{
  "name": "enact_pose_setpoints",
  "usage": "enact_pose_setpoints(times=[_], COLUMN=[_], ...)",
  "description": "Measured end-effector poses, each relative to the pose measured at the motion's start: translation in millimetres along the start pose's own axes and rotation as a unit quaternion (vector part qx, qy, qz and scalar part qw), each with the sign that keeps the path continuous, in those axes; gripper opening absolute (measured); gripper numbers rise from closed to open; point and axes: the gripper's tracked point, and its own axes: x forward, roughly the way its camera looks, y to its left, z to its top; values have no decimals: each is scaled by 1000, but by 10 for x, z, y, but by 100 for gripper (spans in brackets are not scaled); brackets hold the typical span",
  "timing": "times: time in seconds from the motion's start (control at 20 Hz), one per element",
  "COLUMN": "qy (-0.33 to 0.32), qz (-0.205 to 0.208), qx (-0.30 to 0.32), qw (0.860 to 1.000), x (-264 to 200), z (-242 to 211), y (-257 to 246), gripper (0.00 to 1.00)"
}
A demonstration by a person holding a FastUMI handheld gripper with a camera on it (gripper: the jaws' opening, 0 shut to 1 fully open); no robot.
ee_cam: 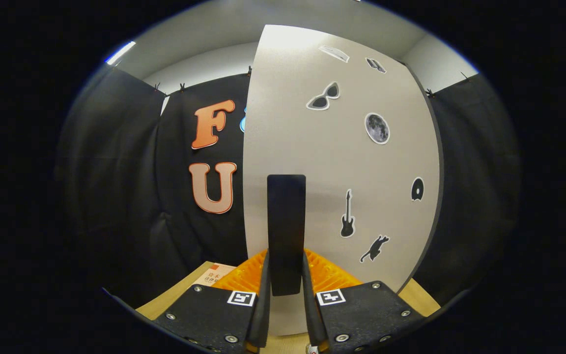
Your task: Open the shoe cabinet door, grab the shoes and put them into the shoe cabinet, then close the shoe cabinet door.
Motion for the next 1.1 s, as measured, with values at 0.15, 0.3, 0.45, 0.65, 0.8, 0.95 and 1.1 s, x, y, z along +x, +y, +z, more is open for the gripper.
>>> enact_pose_setpoints(times=[0.15, 0.3, 0.45, 0.65, 0.8, 0.95, 1.1], qy=[4, 3, 4, 4, 5, 4, 5], qz=[-1, 7, 2, -2, -15, -36, -54], qx=[5, 13, 11, 15, 16, 15, 20], qw=[1000, 1000, 1000, 1000, 1000, 999, 998], x=[-353, -574, -739, -990, -1170, -1336, -1478], z=[-37, -51, -65, -95, -78, -83, -93], y=[-206, -333, -451, -668, -854, -1052, -1241], gripper=[31, 30, 30, 30, 29, 29, 29])
